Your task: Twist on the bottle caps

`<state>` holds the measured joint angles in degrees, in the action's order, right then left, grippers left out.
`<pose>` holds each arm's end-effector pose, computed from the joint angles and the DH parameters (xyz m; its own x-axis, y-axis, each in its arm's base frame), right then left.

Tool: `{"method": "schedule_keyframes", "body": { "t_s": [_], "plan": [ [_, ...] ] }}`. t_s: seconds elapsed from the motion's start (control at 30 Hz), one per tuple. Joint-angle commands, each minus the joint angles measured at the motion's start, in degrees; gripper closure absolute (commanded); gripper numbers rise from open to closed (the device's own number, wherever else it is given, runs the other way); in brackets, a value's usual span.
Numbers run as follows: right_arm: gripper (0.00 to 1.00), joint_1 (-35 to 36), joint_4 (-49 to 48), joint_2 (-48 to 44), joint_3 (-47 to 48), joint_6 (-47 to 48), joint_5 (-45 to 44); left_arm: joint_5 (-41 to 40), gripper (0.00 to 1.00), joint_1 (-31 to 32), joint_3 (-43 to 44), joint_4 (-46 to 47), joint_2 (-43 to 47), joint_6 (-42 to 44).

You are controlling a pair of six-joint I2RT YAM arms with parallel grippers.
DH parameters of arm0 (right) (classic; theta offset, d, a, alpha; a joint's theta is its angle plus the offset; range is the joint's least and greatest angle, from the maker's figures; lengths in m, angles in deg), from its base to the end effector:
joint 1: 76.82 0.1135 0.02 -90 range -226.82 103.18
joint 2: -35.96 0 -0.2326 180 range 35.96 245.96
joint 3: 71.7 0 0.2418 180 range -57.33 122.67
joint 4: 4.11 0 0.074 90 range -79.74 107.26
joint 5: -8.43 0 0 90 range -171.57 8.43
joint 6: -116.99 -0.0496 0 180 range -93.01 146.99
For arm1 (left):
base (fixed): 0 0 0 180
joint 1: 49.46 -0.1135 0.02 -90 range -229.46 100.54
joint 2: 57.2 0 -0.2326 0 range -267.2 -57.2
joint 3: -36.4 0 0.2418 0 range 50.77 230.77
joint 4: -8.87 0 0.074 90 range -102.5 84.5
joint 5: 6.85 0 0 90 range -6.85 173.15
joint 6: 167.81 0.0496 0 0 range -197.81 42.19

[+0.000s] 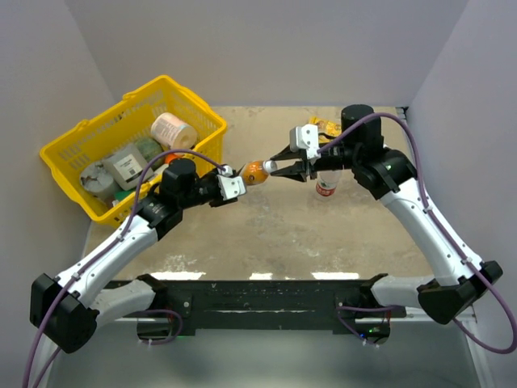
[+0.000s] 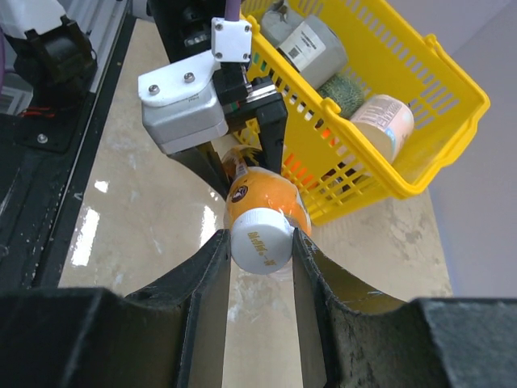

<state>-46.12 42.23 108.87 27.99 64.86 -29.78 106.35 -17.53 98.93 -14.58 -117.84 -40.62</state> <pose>0.2090 0.1694 0.4097 0.3574 -0.2294 -0.9053 -0.9286 0.0165 -0.3708 0.2093 -0.1535 0.2803 0.2333 0.5092 -0.8284 0.8235 0.3496 0.4468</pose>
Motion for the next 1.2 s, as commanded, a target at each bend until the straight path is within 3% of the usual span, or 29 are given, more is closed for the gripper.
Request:
{"method": "schedule_keyframes", "body": {
  "t_s": [0.0, 0.37, 0.67, 0.97, 1.17],
  "plan": [
    [0.68, -0.11, 3.63, 0.31, 2.31, 3.97, -2.83, 0.00, 1.00, 0.25, 1.58, 1.87, 0.00, 0.16],
    [0.68, -0.03, -0.15, 1.36, 0.81, 2.74, -7.32, 0.09, 1.00, 0.16, 1.06, 2.75, 0.35, -0.19],
    [0.66, -0.02, 4.33, 3.82, 2.48, 5.11, -3.54, 0.09, 1.00, 0.25, 1.14, 3.10, 0.44, 0.95],
    [0.66, -0.11, 5.21, 5.23, 3.88, 3.44, -0.64, -1.40, 1.00, 0.16, -0.17, 4.33, 0.97, 8.33],
    [0.66, -0.03, 5.75, 4.54, 3.29, 2.83, 0.51, -5.18, 1.00, 0.25, -3.43, 11.63, 2.11, 7.99]
  ]
}}
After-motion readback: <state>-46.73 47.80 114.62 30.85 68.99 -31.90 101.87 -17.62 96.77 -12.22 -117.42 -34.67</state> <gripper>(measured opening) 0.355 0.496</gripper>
